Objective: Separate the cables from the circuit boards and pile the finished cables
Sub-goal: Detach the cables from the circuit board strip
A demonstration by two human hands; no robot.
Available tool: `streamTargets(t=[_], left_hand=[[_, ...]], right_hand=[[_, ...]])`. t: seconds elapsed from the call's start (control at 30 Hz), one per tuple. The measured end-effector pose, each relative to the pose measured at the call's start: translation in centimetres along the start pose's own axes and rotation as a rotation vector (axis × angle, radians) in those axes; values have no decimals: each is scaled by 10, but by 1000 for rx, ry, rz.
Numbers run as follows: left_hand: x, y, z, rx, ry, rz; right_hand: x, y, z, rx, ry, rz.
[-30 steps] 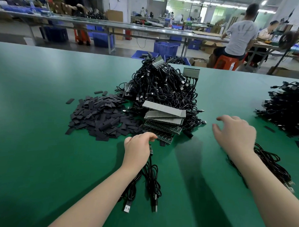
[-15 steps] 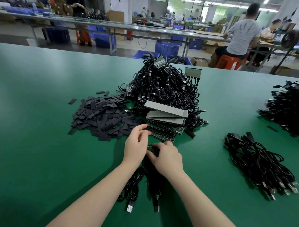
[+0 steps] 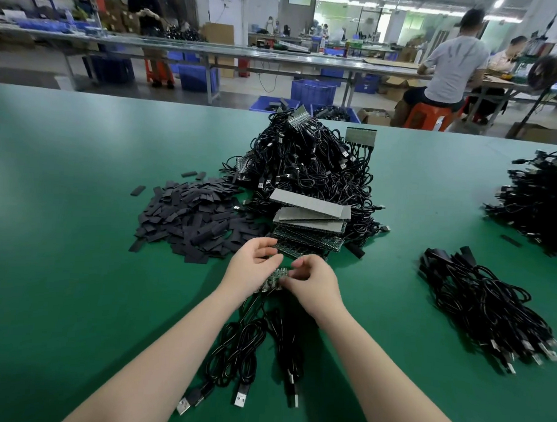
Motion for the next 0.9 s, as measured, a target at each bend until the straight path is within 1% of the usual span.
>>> streamTargets(t=[0.07, 0.17, 0.27, 0.4, 0.5, 0.7, 0.9], left_hand=[[-3, 1, -5, -27, 36, -5], [-3, 1, -16, -78, 115, -22], [-1, -6, -28, 13, 104, -100], [-1, -5, -35, 49, 40, -163], [-2, -2, -34, 53, 41, -178], [-1, 1, -38, 141, 43, -168], [-1, 1, -37, 113, 31, -186]], right_hand=[[-4, -4, 10, 112, -46, 100], [-8, -11, 24, 179, -128, 222], [-11, -19, 29, 199, -178, 275], [-12, -26, 29, 203, -228, 271], [-11, -26, 27, 182, -259, 254], [-14, -30, 29, 244, -266, 265], [-16, -27, 29, 272, -277, 287]])
Point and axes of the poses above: each hand's wrist, its own x-axis towards the middle knuckle, its own z-axis out of the back of the hand, y = z × x, the point moved 5 cm from there along x, towards the middle knuckle, and after that the axes turned 11 degrees about y, right-handed, at the moved point
